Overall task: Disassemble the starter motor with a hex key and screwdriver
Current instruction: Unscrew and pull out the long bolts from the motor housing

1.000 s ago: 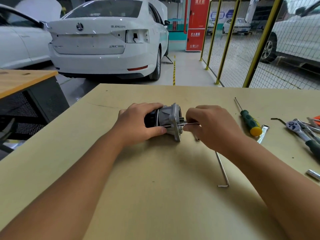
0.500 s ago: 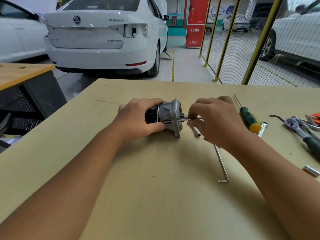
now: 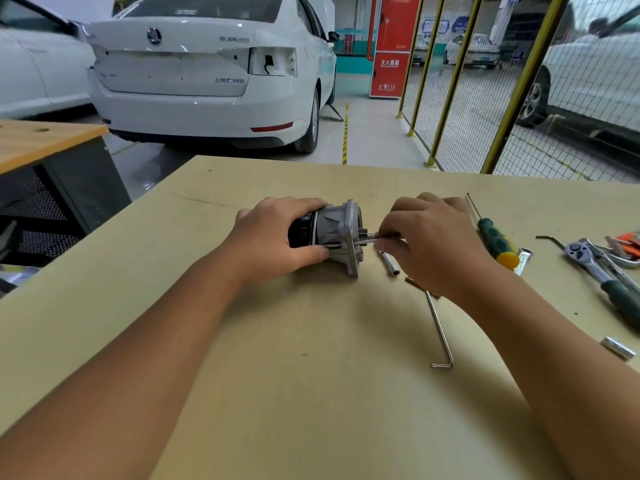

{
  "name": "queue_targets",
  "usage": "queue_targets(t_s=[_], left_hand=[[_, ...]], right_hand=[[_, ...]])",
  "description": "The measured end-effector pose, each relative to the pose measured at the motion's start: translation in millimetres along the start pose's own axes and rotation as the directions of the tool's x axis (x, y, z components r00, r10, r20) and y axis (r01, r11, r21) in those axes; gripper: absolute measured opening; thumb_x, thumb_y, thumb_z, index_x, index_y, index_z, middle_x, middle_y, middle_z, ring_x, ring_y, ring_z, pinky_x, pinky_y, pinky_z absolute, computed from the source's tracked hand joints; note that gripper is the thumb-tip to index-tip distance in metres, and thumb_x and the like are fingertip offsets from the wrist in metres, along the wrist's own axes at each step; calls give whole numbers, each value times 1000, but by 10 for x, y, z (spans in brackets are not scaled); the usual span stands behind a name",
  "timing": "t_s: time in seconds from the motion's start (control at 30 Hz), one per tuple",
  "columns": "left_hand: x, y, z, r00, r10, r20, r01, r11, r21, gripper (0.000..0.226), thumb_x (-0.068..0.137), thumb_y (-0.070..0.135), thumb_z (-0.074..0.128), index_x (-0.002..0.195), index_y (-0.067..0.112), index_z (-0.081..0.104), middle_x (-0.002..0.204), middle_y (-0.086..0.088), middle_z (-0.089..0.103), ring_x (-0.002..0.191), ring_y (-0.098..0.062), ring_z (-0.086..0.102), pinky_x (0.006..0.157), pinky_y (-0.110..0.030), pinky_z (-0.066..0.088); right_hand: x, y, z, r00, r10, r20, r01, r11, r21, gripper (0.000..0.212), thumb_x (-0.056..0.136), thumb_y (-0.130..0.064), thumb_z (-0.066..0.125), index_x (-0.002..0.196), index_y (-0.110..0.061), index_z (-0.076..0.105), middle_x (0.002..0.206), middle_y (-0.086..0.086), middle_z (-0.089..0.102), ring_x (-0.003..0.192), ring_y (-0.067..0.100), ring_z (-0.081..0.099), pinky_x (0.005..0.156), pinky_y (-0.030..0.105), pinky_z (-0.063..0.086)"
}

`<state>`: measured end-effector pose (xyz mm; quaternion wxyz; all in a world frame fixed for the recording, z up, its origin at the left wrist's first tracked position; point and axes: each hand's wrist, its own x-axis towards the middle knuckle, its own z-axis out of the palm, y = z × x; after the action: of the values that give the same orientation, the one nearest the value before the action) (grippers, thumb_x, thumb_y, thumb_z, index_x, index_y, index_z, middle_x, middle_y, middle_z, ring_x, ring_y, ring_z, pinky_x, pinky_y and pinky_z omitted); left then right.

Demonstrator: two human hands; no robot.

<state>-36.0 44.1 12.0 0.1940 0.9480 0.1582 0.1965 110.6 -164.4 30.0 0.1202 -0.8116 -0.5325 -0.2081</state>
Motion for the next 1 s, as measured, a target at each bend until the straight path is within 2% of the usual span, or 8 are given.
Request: queue_targets(t_s=[0.1, 0.17, 0.3, 0.47, 0.67, 0.77, 0.83, 1.0], left_hand=[[-3, 2, -2, 1000, -9, -2, 9, 1000, -4, 80, 67, 69, 66, 143, 50, 50, 127, 22, 62, 122, -15, 50, 105, -46, 37], [-5, 1, -4, 1000, -8, -3, 8, 1000, -6, 80, 66, 69, 67, 142, 51, 51, 125, 23, 61, 121, -15, 51, 105, -47, 38], [-12, 17, -7, 1000, -4, -9, 4, 1000, -21, 74, 72, 70, 62, 142, 49, 53, 125, 22, 63, 120, -16, 52, 107, -51, 39], [-15, 28, -5, 1000, -8, -14, 7, 1000, -29, 70, 75, 69, 60, 141, 47, 54, 126, 20, 64, 120, -17, 52, 107, -51, 38], [-14, 46, -7, 1000, -10, -11, 10, 1000, -15, 80, 66, 72, 66, 142, 48, 54, 127, 20, 64, 122, -17, 53, 107, -50, 39], [-26, 48, -9, 1000, -11, -5, 11, 1000, -23, 81, 66, 71, 67, 142, 47, 54, 127, 20, 64, 122, -17, 53, 108, -51, 39], [-36, 39, -20, 1000, -12, -6, 12, 999, -37, 79, 68, 70, 67, 142, 48, 54, 127, 20, 64, 122, -17, 53, 108, -51, 38], [-37, 40, -30, 1000, -10, 3, 10, 999, -53, 72, 74, 64, 63, 143, 46, 54, 128, 19, 64, 124, -16, 53, 110, -52, 38]], right_hand=[[16, -19, -30, 999, 21, 41, -23, 999, 39, 15, 94, -42, 65, 99, -30, 73, 101, -15, 62, 97, 19, 58, 90, 43, 43], [34, -9, -22, 997, 17, 81, -29, 989, 148, 13, 91, -33, 72, 97, -23, 76, 96, -11, 63, 87, 20, 61, 80, 43, 53], [30, 27, -3, 998, -39, 44, 25, 959, 283, 12, 93, -21, 71, 96, -11, 77, 89, 4, 64, 79, 23, 60, 73, 39, 51], [35, 42, 33, 999, -39, 38, 29, 970, 240, 21, 99, -20, 62, 95, -4, 75, 92, 7, 62, 84, 29, 61, 78, 41, 48], [8, -3, 21, 1000, 11, 19, -11, 1000, -2, 16, 96, -44, 61, 100, -31, 70, 103, -12, 61, 100, 20, 56, 89, 42, 37], [7, 9, 0, 997, 23, 77, -35, 987, 156, 13, 95, -36, 66, 97, -24, 71, 94, -6, 64, 87, 21, 60, 80, 42, 50], [-11, 21, -1, 995, -1, 96, -27, 958, 286, 12, 96, -28, 67, 95, -17, 72, 85, 1, 65, 79, 23, 59, 74, 42, 51], [-4, 77, 40, 996, 12, 85, -36, 956, 290, 19, 99, -18, 62, 98, -5, 76, 90, 7, 60, 84, 28, 58, 76, 36, 45]])
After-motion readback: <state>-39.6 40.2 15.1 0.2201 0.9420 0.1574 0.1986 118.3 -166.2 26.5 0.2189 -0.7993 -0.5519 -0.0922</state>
